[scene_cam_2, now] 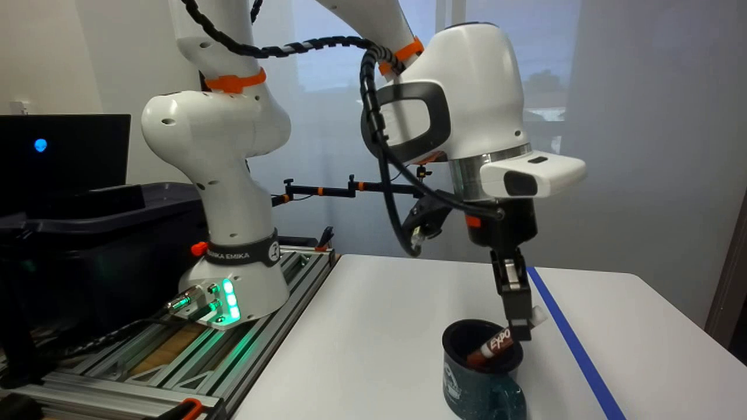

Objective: Put the marker on the table

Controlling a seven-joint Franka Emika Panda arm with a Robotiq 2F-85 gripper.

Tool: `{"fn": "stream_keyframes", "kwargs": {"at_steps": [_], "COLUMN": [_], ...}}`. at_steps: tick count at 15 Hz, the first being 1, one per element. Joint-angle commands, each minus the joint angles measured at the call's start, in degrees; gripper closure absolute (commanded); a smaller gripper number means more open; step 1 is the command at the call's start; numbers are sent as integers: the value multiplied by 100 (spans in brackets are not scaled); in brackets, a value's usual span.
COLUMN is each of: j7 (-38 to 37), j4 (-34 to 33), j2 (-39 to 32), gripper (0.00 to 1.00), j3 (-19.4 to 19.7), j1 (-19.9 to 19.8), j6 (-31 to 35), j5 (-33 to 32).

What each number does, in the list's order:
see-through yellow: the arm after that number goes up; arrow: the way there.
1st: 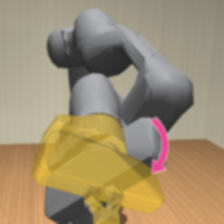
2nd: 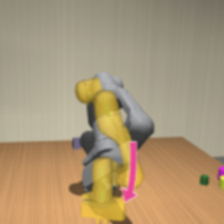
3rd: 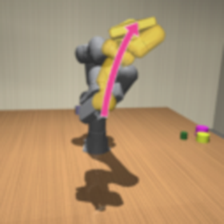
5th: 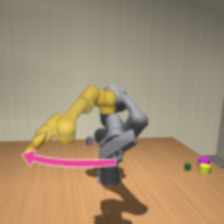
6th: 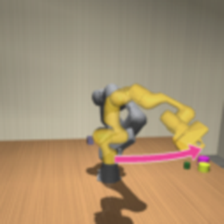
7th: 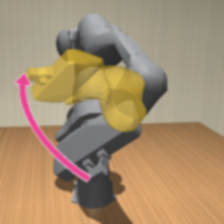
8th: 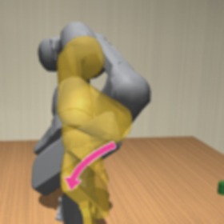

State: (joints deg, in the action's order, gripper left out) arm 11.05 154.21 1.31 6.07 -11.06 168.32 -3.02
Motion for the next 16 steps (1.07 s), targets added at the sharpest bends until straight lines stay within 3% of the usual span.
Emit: {"fn": "stream_keyframes", "kwargs": {"at_steps": [1,5,8,12,16], "j7": [303,1157,1703,2016,1881], "j4": [-170,-558,-925,-1329,-1536], "j2": [525,488,271,-287,-1007], "gripper": [95,95,95,95,95], "j3": [-17,-35,-112,-217,-340], "j1": [348,1109,1470,1436,1121], "j6": [-565,-977,-1418,-1885,-1912], "j5": [412,1686,2504,2972,2801]}}
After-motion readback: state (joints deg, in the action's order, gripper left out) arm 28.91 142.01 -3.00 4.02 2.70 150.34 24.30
